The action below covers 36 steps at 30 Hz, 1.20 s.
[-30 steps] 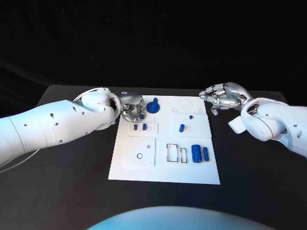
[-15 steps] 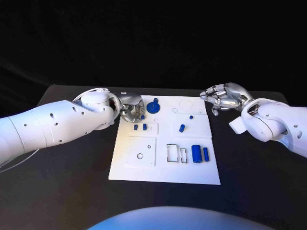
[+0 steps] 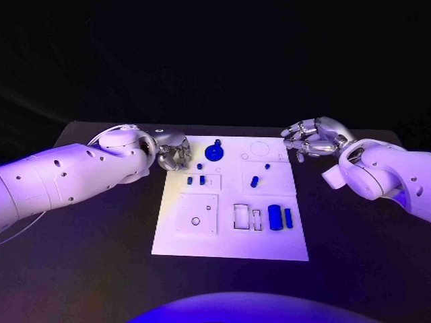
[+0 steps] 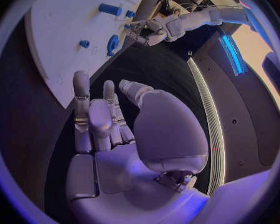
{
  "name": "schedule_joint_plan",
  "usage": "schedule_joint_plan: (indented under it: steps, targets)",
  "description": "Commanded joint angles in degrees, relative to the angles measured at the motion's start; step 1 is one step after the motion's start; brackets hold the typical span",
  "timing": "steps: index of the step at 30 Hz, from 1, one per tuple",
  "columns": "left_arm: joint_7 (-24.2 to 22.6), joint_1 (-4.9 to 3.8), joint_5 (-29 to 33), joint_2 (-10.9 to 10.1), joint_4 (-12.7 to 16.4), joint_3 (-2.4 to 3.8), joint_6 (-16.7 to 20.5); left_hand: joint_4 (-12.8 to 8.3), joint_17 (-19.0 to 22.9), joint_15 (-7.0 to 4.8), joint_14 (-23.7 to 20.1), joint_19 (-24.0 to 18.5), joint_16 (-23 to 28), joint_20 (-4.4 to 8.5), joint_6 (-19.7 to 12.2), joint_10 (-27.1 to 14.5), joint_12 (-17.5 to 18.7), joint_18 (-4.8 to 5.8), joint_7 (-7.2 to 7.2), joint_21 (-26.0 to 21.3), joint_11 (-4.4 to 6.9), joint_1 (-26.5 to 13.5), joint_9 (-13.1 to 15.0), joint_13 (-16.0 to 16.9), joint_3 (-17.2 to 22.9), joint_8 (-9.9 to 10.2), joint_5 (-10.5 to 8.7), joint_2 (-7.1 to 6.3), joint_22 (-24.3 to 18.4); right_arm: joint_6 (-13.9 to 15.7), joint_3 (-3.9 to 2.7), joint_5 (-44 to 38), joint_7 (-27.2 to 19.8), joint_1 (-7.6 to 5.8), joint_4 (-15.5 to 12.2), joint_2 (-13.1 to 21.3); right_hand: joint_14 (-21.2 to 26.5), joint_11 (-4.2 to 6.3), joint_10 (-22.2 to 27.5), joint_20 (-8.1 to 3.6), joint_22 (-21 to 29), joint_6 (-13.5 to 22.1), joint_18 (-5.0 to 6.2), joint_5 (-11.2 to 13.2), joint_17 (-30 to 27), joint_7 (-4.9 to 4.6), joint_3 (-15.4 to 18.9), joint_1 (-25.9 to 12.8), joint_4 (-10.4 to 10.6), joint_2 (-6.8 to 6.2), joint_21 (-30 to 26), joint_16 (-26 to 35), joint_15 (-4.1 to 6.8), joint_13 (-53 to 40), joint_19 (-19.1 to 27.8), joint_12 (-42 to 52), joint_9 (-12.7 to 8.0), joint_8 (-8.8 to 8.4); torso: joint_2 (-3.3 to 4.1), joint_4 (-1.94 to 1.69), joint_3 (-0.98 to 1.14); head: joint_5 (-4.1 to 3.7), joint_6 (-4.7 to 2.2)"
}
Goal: Assemble the parts on the task board
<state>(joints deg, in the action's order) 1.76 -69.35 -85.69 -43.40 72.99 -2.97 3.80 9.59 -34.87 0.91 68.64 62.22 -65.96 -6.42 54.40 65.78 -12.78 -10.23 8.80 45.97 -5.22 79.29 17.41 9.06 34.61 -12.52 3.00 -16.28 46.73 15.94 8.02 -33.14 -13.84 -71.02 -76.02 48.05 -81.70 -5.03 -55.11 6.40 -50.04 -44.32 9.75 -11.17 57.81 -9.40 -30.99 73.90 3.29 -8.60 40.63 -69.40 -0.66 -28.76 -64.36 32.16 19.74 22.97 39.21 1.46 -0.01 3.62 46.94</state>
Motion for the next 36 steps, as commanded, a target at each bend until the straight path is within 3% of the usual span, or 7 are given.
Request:
schedule_joint_plan:
  steps: [1,6,13,23,28,30,36]
  targets:
    - [-3.88,-0.08,16.19,-1.04,-0.56,0.18,3.16,-0.08,4.02,0.27,-3.53,-1.70,4.14,-0.16,-0.32,-1.13,-0.90,-0.28,0.38,-3.36,-0.24,0.33,-0.02,0.62,-0.38,-0.85,0.02,0.23,-2.42,0.26,-0.01,-8.57,-0.22,-0.26,-0.10,0.02,-1.01,-0.22,-1.35,-0.09,-1.94,-2.84,-0.07,0.56,1.22,-0.67,-1.98,0.38,-1.73,-0.38,2.05,-0.83,0.11,3.92,-1.25,-4.49,-0.22,-0.33,-0.10,0.04,0.06,-0.25,-0.42]
    - [-9.42,-0.14,32.40,-3.34,-0.92,0.29,4.21,-0.34,6.15,0.89,-5.70,-2.50,8.47,-0.64,-1.32,-3.09,-2.29,-0.26,1.12,-7.40,-0.90,1.26,-0.36,1.47,-1.10,-2.02,0.05,0.71,-5.36,0.02,-0.03,-20.25,1.41,-1.10,-0.51,0.06,-1.78,-0.42,-2.41,-0.07,-4.73,-4.34,-0.55,0.06,3.08,-0.47,-3.30,0.35,-4.10,-0.78,4.89,-2.00,0.08,8.33,-2.47,-9.94,-0.61,-0.91,-0.07,0.09,0.03,-0.67,-0.93]
    - [-15.28,-0.14,49.62,-5.68,0.65,0.32,5.06,-1.40,6.95,0.96,-6.39,-2.56,10.09,-0.72,-1.22,-3.22,-3.59,-0.29,1.41,-8.61,-0.98,2.75,-0.48,2.02,-1.23,-2.94,0.06,1.79,-6.28,0.31,-0.05,-37.23,4.67,-1.99,-1.69,-0.02,-2.98,-0.49,-3.45,0.01,-10.56,-5.61,-1.68,-0.24,6.03,-0.27,-3.74,0.05,-5.78,-0.72,11.79,-4.59,-0.03,11.76,-5.82,-13.48,-0.93,-1.46,-0.03,-0.07,-0.11,-1.65,-1.49]
    - [-19.72,-0.04,64.58,-8.34,5.62,0.29,4.72,-2.07,7.22,0.78,-6.23,-2.30,10.60,-0.56,-0.66,-2.57,-4.99,-0.31,1.26,-8.82,-0.68,3.13,-0.47,2.60,-1.57,-3.85,0.07,2.60,-6.47,-0.15,-0.06,-51.24,10.14,-2.24,-4.03,-0.64,-3.29,-0.74,-3.72,0.18,-12.70,-5.56,-2.09,0.41,6.81,-0.43,-3.17,-1.37,-5.71,-1.23,14.14,-5.60,-0.22,13.62,-6.92,-15.34,-1.27,-2.23,0.09,0.03,-0.05,-1.82,-1.72]
    - [-22.16,0.21,77.14,-9.55,8.37,0.27,5.52,-2.46,7.30,0.48,-5.72,-1.80,10.71,-0.32,-0.45,-2.08,-6.02,-0.35,0.96,-8.82,-0.32,3.25,-0.50,3.04,-1.60,-4.41,0.09,3.53,-6.57,-1.05,-0.05,-57.18,13.26,-2.24,-4.66,-1.90,-3.20,-1.13,-2.99,0.39,-12.89,-4.88,-2.12,0.61,6.70,-0.72,-2.96,-2.10,-5.47,-1.79,14.16,-5.69,-0.59,14.70,-6.84,-16.57,-1.60,-3.02,0.07,0.08,-0.02,-1.85,-1.87]
    - [-23.17,0.39,80.51,-9.97,9.43,0.27,5.84,-2.52,7.31,0.46,-5.69,-1.76,10.73,-0.30,-0.49,-2.14,-6.04,-0.35,0.95,-8.81,-0.31,3.26,-0.52,3.05,-1.60,-4.41,0.09,3.55,-6.57,-1.30,-0.05,-58.83,14.15,-2.19,-4.74,-2.44,-3.20,-1.18,-2.89,0.42,-12.97,-4.75,-2.12,0.62,6.72,-0.73,-2.99,-2.14,-5.46,-1.84,14.21,-5.74,-0.65,14.90,-6.87,-16.77,-1.66,-3.18,0.11,-0.03,-0.02,-2.20,-1.97]
    - [-24.91,0.64,84.72,-10.60,11.36,0.26,5.96,-2.48,7.45,0.58,-5.77,-1.78,11.11,-0.32,-1.05,-2.92,-6.06,-0.26,1.06,-9.12,-0.48,2.48,-0.71,3.03,-1.94,-4.44,0.08,3.64,-6.79,-1.94,-0.03,-61.62,15.63,-1.91,-4.12,-4.17,-3.21,-1.28,-2.58,0.49,-13.21,-4.55,-2.15,0.68,6.78,-0.79,-3.10,-2.15,-5.49,-1.94,14.42,-5.88,-0.75,15.45,-6.98,-17.31,-1.79,-3.52,0.02,-0.09,-0.13,-2.41,-1.80]
